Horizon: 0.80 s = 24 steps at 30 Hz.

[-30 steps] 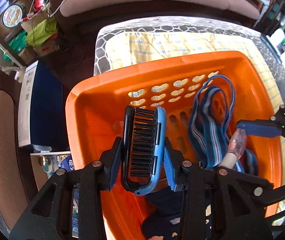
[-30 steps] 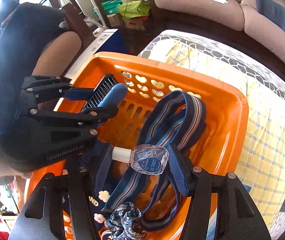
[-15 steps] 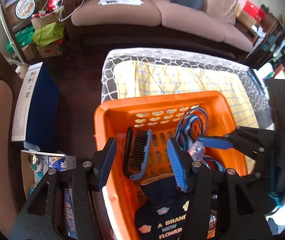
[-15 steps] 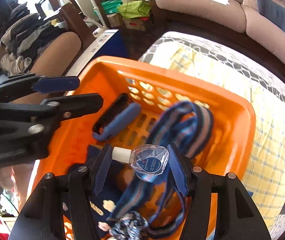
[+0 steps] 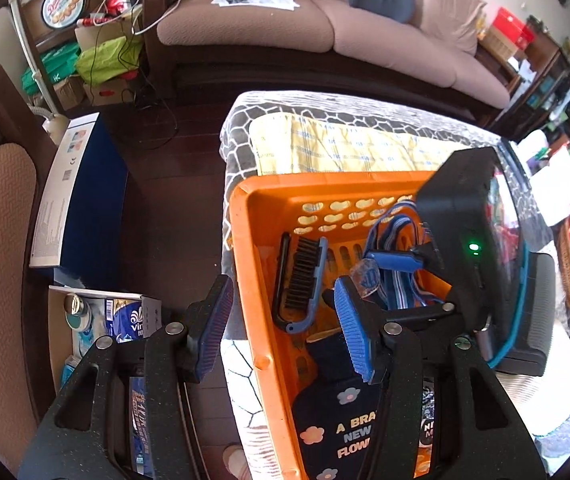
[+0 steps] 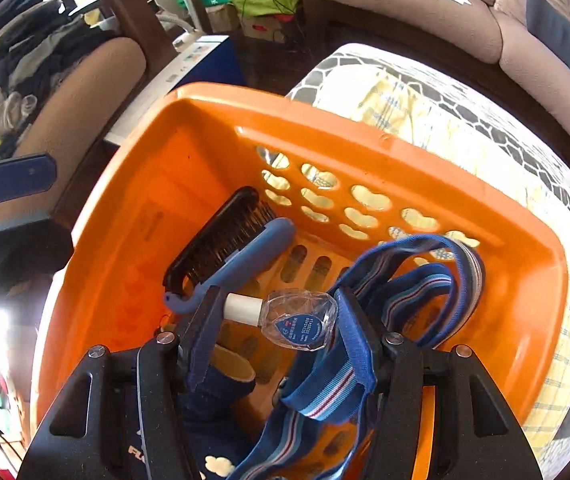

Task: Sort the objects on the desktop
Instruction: 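Open the left tool to drop the brush while the right tool releases the bottle into the basket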

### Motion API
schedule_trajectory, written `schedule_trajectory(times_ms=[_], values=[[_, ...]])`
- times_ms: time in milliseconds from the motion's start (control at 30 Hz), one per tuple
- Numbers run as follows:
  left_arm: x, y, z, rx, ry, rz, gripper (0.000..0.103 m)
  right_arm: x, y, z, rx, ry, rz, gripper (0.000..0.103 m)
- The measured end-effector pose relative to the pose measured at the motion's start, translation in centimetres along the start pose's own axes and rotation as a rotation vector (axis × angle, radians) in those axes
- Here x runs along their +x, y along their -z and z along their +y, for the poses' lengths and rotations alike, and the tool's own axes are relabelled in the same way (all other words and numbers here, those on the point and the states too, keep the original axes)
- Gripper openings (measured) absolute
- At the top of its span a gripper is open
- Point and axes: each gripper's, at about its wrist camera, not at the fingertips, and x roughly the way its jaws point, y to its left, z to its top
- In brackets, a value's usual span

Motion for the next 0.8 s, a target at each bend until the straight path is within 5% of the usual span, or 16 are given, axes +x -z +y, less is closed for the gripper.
schedule_trajectory(times_ms=[167,300,800], values=[[0.1,0.4,-0.3,-0.011,0.006,0.000,0.050,0.3,0.0,0.4,-0.011,0.008,-0.002,0.059],[-0.1,0.8,-0.5,-0.021,0.005,0.000,0.050,-1.1,0.1,0.0,0.006,-0.002,-0.035,0.075],[-3.0,4.9,-4.2,-0.032,-0.017,-0.016,0.057,-9.2,5.7,-2.9,0.048,0.013,-0.111,0.081]])
